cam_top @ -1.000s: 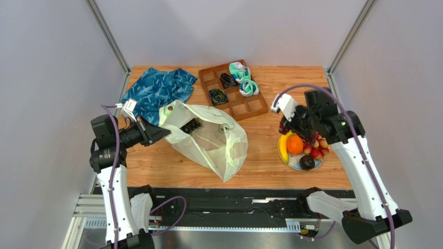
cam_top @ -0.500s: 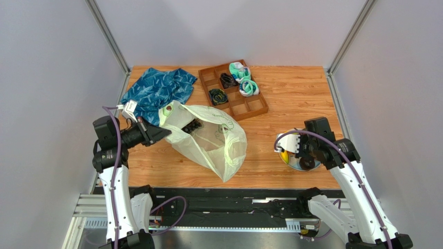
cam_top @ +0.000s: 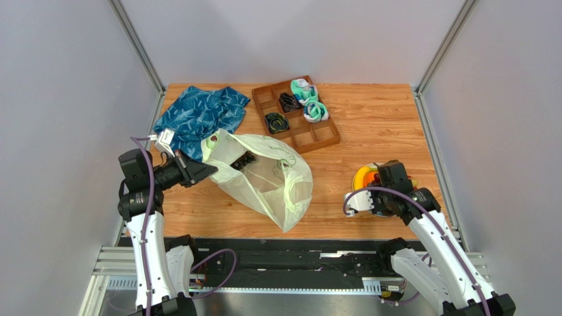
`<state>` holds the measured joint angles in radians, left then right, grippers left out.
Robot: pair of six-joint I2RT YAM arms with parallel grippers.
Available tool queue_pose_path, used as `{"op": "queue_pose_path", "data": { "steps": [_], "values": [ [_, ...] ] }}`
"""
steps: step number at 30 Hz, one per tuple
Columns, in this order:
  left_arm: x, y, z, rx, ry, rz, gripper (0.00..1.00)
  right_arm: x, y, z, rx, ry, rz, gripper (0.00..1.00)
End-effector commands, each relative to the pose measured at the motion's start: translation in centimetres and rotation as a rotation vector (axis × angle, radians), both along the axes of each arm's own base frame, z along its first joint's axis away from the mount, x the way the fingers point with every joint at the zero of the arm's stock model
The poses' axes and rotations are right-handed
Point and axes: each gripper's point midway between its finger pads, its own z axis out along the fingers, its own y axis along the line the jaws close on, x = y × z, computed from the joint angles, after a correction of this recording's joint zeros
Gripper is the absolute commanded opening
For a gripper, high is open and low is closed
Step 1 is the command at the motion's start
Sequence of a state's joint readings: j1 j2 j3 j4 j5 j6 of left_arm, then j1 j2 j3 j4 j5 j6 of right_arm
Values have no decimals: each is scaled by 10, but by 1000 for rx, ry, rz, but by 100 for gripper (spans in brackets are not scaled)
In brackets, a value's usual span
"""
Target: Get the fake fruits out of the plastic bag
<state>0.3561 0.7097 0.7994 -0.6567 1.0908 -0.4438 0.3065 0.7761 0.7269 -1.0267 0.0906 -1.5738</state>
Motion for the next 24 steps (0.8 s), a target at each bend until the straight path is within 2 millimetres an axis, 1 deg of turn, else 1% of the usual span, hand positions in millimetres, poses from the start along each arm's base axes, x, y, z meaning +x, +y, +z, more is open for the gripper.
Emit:
{"op": "queue_pose_path", "data": {
  "steps": [1, 2, 3, 5, 6, 8, 9, 11, 13, 16, 17, 20, 21, 22, 24],
  "values": [
    [-2, 1, 6, 22, -35, 6, 0, 8, 7, 3, -52, -105, 163, 6],
    [-3, 1, 6, 24, -36, 7, 0, 6, 8, 3, -49, -115, 175, 8],
    [-3, 1, 7, 26, -40, 5, 0, 4, 10, 4, -40, -130, 195, 14],
    [-3, 1, 8, 29, -45, 8, 0, -1, 11, -2, -37, -127, 208, 21],
    [-3, 1, 8, 30, -46, 8, 0, -2, 12, -2, -34, -139, 217, 27],
    [-4, 0, 9, 31, -48, 8, 0, -4, 12, -7, -32, -137, 221, 36],
    [-4, 0, 9, 30, -46, 8, 0, -4, 12, -7, -32, -140, 222, 45],
    [-5, 0, 9, 29, -42, 9, 0, -2, 13, -5, -25, -153, 221, 51],
    [-6, 0, 9, 29, -42, 7, 0, -2, 13, -3, -14, -154, 205, 61],
    [-7, 0, 9, 30, -45, 7, 0, 1, 12, 2, -12, -155, 188, 67],
    [-7, -1, 9, 29, -45, 6, 0, 2, 12, 2, -7, -151, 178, 68],
    [-9, -2, 10, 30, -51, 3, 0, 4, 14, 12, 17, -155, 159, 70],
    [-9, -2, 10, 29, -49, 2, 0, 3, 15, 15, 23, -145, 161, 70],
    [-9, -2, 11, 29, -52, -1, 0, -4, 13, 22, 18, -117, 163, 71],
    [-10, -2, 10, 30, -51, -2, 0, -13, 19, 22, 48, -49, 184, 72]
  ]
}}
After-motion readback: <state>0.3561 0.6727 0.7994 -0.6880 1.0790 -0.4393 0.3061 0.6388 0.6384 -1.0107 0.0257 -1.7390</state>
